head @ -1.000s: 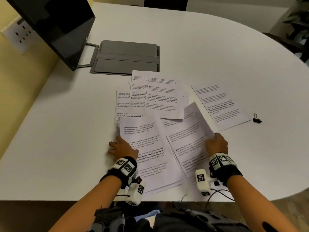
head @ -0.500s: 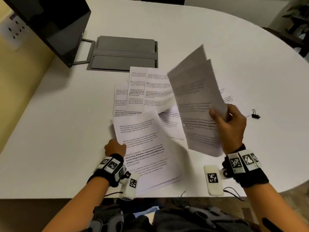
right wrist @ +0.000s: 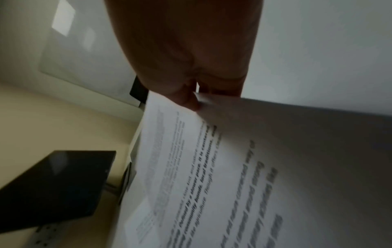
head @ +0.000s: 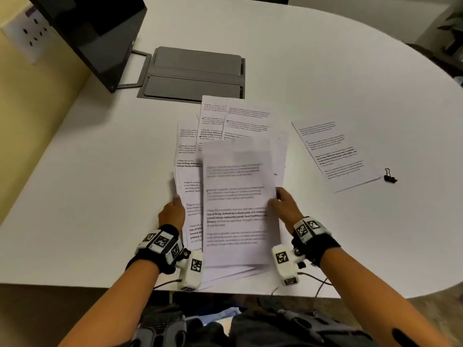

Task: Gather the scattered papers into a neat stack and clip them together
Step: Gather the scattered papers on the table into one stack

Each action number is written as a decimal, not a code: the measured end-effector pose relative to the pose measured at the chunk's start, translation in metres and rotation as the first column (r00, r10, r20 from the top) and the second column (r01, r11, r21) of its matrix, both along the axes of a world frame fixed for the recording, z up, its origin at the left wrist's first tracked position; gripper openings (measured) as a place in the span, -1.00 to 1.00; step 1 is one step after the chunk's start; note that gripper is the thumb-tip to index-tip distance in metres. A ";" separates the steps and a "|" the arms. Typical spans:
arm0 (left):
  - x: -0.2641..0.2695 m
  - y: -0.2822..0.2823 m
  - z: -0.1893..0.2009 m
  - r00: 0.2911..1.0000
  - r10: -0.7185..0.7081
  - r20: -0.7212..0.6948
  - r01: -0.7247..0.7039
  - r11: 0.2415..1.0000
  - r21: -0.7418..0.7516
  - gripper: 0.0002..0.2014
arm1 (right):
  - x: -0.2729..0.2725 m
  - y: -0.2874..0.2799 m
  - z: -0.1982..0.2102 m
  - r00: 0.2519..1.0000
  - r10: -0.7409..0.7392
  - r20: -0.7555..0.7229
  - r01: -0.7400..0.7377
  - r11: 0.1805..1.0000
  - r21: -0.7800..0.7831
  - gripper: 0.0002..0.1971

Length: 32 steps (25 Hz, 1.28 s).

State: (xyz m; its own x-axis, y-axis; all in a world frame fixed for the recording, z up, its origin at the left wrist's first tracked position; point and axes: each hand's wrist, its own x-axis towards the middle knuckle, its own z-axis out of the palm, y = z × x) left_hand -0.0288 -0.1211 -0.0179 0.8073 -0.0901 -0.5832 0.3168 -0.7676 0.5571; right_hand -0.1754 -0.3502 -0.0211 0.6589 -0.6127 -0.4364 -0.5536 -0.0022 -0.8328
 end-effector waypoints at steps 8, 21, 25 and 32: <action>-0.007 -0.008 -0.002 0.994 -0.112 0.003 0.112 0.992 -0.055 -0.64 | 0.023 0.033 -0.015 0.874 0.368 -0.316 -0.445 0.867 -0.222 -0.80; 0.015 -0.048 0.096 0.886 0.044 0.462 0.274 0.754 -0.597 -0.78 | 0.042 -0.001 0.076 0.886 -0.075 0.458 0.051 0.997 0.065 -0.78; 0.025 -0.062 0.116 0.875 0.114 0.470 0.310 0.614 -0.726 -0.70 | 0.050 -0.003 0.106 0.757 -0.112 0.644 0.099 0.994 0.056 -0.77; 0.036 -0.075 0.115 0.869 0.107 0.484 0.360 0.534 -0.765 -0.53 | 0.056 -0.011 0.104 0.748 -0.083 0.658 0.093 0.995 0.020 -0.51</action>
